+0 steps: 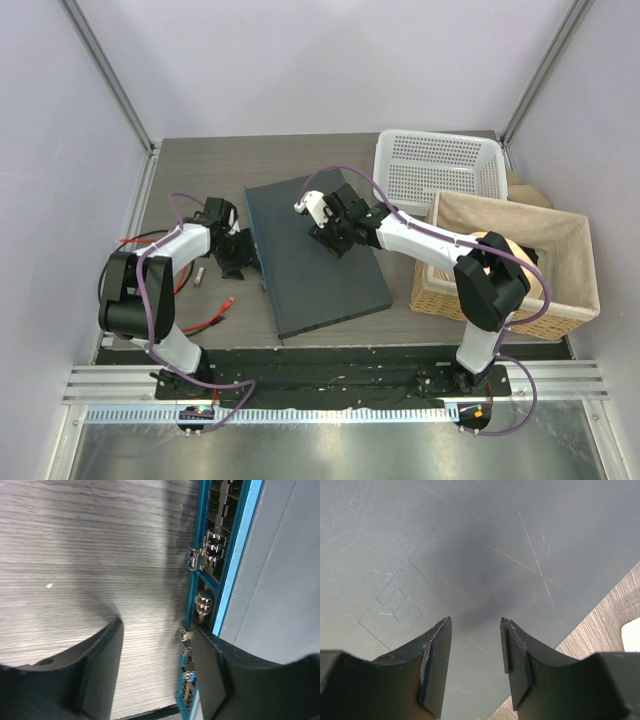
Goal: Pull the plug from the switch port
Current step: Pull the plug from the switch port, then move the plug to the center of the board.
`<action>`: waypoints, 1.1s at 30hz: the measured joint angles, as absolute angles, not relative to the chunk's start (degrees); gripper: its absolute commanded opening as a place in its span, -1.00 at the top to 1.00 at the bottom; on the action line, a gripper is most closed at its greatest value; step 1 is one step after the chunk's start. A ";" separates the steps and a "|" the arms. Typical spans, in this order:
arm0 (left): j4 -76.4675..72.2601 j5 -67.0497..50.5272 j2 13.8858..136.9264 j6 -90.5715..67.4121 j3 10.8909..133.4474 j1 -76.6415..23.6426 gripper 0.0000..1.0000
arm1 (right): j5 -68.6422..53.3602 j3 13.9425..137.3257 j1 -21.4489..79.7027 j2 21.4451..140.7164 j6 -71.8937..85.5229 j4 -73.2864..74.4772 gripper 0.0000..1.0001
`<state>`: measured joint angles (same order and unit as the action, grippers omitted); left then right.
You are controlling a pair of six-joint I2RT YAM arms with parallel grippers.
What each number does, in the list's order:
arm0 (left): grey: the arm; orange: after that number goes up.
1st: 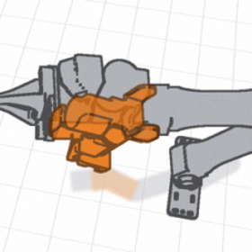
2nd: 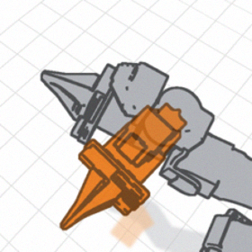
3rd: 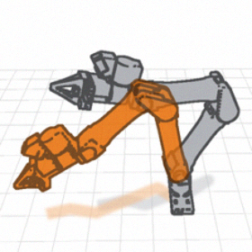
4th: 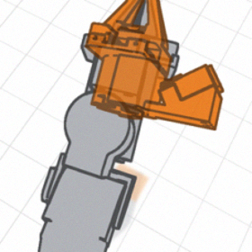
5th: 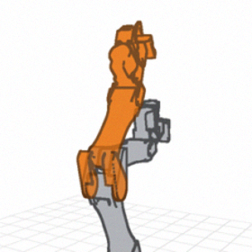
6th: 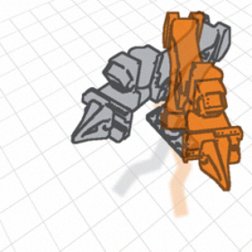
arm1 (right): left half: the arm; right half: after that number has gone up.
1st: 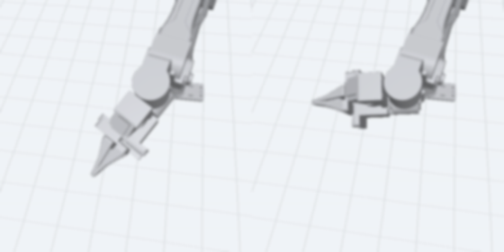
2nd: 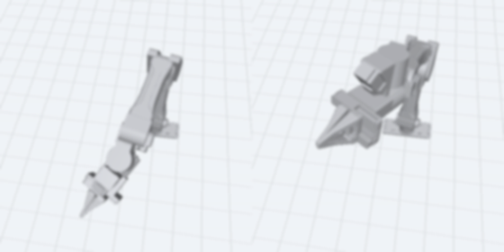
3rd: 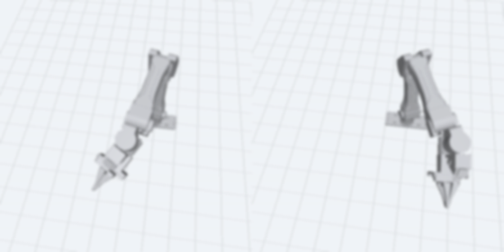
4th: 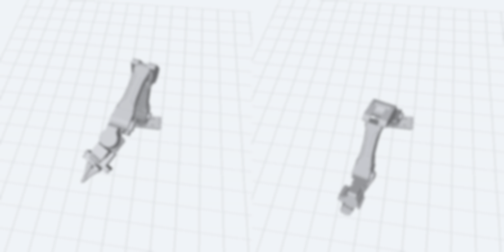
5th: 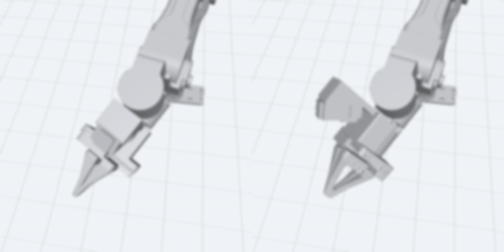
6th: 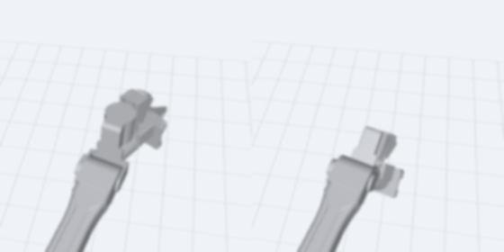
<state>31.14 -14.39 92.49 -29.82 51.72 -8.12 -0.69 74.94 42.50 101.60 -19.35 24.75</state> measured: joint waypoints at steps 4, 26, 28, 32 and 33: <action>33.89 -10.55 92.60 -27.92 53.52 -9.04 -0.32 | -0.69 74.94 42.50 101.58 -19.40 24.75 -0.01; 45.63 -7.60 90.41 -13.08 58.72 -0.30 -0.99 | 1.13 74.87 41.87 99.88 -20.62 24.40 -0.01; 44.91 -11.57 87.96 -8.01 60.40 -0.78 -0.99 | 1.39 74.87 41.87 99.88 -20.88 24.40 -0.01; 44.21 -18.11 80.47 8.95 61.84 -1.37 -0.99 | 1.83 74.87 41.87 99.88 -21.41 24.38 -0.02; 44.97 -19.42 79.05 13.65 61.84 -1.43 -0.99 | 1.85 74.87 41.87 99.88 -21.56 24.38 -0.02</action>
<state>44.97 -19.42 79.05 13.65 61.84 -1.43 1.85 74.87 41.87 99.88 -21.56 24.38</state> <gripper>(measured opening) 0.994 0.507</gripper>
